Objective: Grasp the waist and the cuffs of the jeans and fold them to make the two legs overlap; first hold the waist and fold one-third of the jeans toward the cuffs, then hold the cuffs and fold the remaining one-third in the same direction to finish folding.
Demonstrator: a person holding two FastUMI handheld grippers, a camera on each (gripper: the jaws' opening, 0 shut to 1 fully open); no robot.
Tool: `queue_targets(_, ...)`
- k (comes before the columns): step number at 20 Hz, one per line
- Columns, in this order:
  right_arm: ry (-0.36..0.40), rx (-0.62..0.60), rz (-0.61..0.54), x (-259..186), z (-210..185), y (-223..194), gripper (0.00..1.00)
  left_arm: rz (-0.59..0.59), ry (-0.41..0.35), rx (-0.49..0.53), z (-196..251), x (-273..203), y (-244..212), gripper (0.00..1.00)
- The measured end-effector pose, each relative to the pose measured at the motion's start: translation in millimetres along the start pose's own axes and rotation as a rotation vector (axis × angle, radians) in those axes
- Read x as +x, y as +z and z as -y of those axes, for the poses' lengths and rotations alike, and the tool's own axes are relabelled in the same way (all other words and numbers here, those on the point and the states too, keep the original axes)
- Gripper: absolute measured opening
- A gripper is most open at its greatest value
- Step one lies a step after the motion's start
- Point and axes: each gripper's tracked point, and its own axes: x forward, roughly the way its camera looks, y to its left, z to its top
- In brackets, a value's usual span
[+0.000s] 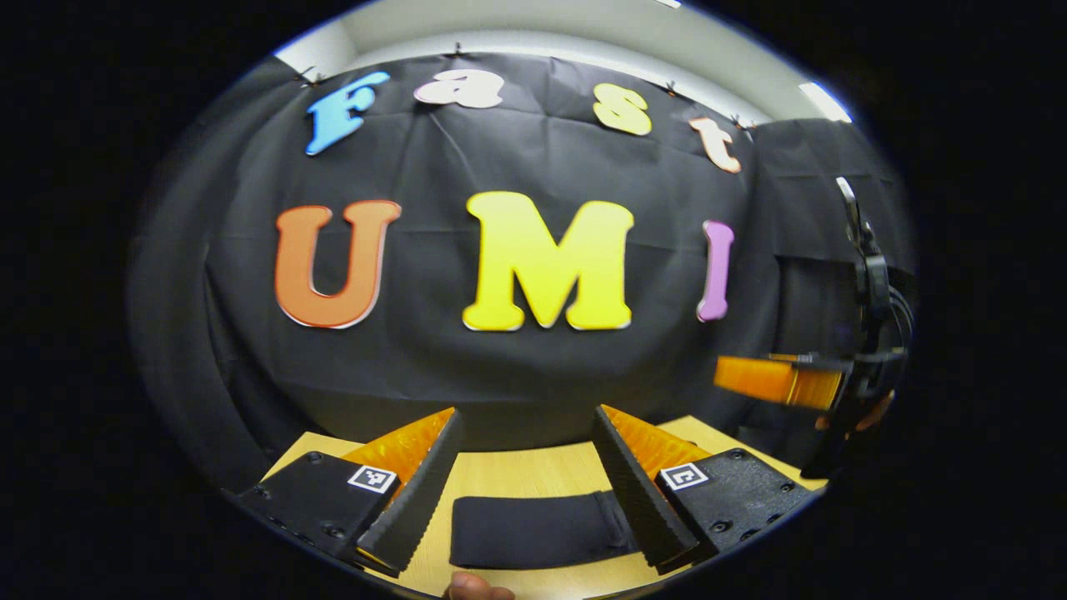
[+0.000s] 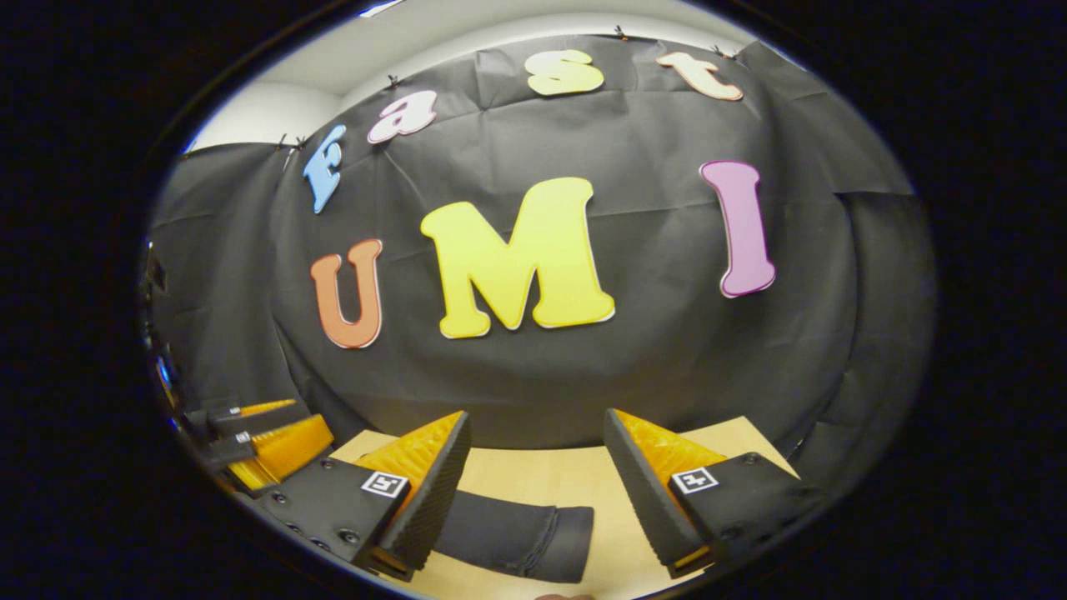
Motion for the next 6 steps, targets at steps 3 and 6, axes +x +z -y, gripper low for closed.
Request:
queue_targets(3,-0.007,-0.010,0.007,5,-10,-4,0.99,0.062,0.114,-0.012,-27,-11,19,0.99)
queue_targets(6,0.008,-0.020,0.002,6,-21,-11,0.98,0.046,0.139,-0.002,-30,-15,13,0.96)
